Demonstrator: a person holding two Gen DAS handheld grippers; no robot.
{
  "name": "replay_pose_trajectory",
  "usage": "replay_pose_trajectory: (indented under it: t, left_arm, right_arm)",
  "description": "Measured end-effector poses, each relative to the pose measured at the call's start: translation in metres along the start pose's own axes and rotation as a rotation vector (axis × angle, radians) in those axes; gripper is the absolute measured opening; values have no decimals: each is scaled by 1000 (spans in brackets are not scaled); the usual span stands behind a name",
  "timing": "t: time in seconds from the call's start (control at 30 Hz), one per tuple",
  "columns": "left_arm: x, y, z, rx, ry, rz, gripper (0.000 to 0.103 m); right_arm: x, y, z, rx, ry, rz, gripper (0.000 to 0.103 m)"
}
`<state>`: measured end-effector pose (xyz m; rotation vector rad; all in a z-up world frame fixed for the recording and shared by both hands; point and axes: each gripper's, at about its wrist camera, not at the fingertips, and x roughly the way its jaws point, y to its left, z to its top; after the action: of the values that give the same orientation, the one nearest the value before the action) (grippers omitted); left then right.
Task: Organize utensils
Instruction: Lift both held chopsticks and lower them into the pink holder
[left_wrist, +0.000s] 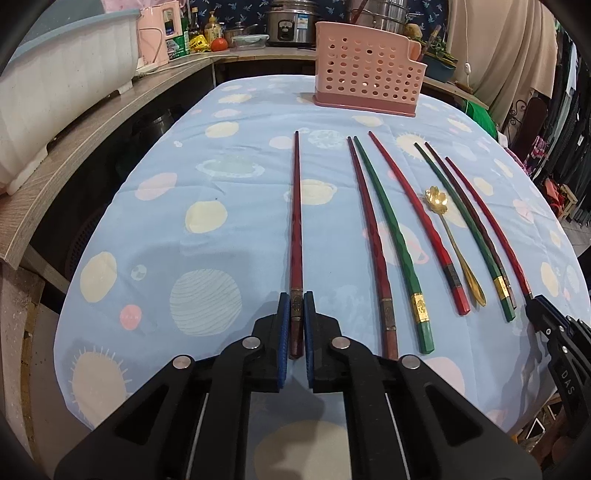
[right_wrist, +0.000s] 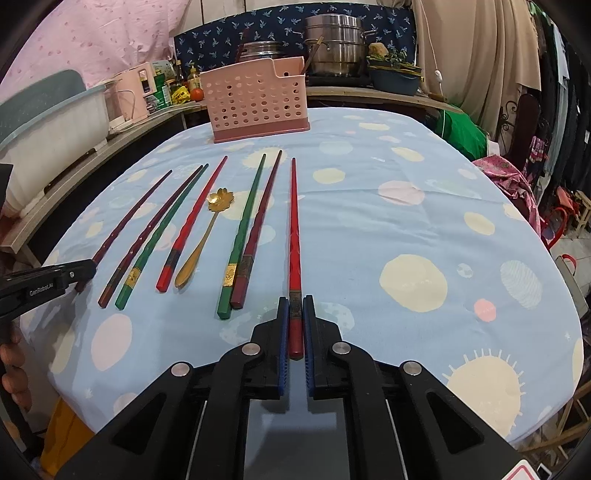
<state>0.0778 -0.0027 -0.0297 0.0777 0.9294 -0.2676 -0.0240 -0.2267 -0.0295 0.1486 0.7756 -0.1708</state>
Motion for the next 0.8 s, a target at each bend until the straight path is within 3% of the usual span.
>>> replay_pose_trajectory:
  t: [0.37,0.8]
  left_arm:
    - [-35,18,16,-48,-26,-40,7]
    - [-97,40,82,-45,-158,-60,7]
  right_arm:
    - [-26,-20,22,62,-53,14,7]
    - [-78,-46,101,70,-240,5,7]
